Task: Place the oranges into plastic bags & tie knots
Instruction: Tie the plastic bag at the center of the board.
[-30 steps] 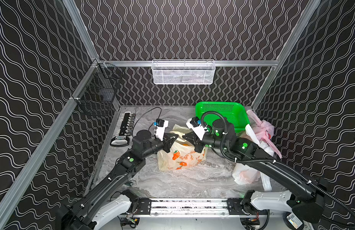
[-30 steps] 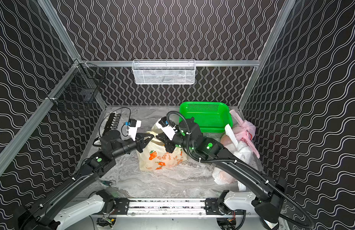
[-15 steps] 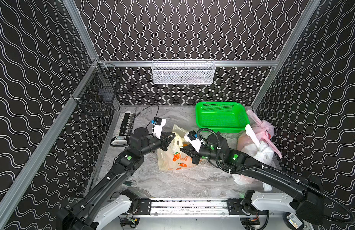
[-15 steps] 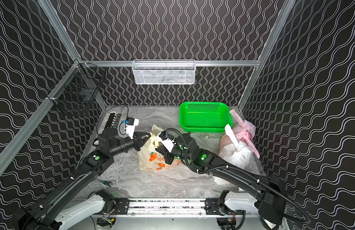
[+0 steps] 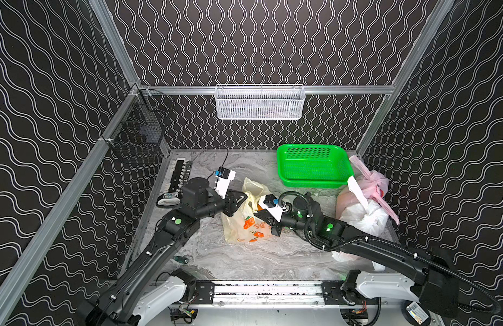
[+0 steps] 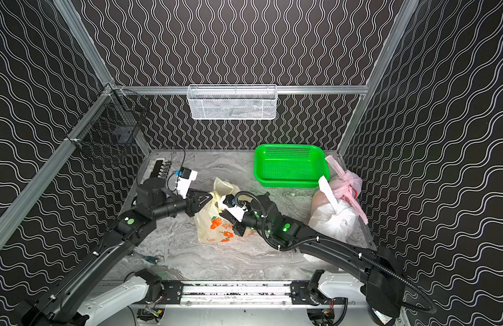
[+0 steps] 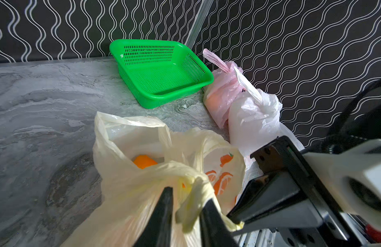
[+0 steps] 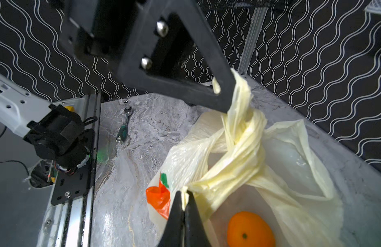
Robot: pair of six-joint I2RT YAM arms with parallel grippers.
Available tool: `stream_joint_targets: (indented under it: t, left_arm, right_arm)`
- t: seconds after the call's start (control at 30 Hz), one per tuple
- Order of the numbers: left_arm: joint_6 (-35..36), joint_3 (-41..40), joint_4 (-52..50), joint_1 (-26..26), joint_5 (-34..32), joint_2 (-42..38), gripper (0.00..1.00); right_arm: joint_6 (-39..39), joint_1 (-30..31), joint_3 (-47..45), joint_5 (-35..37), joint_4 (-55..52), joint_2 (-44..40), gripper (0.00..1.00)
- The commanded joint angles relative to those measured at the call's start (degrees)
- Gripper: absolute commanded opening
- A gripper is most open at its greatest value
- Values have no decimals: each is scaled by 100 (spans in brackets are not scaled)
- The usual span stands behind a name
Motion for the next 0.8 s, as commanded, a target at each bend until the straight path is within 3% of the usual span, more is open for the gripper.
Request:
stream_joint_targets:
  t: [0.0, 0.17, 0.3, 0.4, 0.57, 0.63, 0.67, 0.77]
  left_arm:
    - [415, 369, -426, 93, -273, 90, 31]
    - [740, 882, -1001, 160, -326, 348, 31]
    - [1085, 1368, -1473, 254, -229, 690, 51]
    - [1691, 1959, -2076, 288, 503, 1268, 61]
    - [2347, 2237, -2257, 357, 791, 1628, 81]
    - [2716, 2476, -2546, 384, 1229, 1869, 85]
    - [2930, 2614, -2733, 385, 1535, 2026, 92]
    - [3620, 2998, -3453, 378, 2233, 2439, 95]
  right_arm:
    - [-521, 14, -78, -54, 224, 16, 0]
    - [-751, 35, -399, -118, 632, -76, 0]
    - [-1005, 46, -492, -237, 730, -100, 0]
    - [-1245, 59, -570, -400, 680, -118, 0]
    - [-1610, 59, -628, -583, 576, -153, 0]
    - [-1702, 59, -609, -588, 534, -153, 0]
    - [-1742, 58, -598, -585, 484, -153, 0]
    - [-1804, 42, -628, -574, 471, -153, 0]
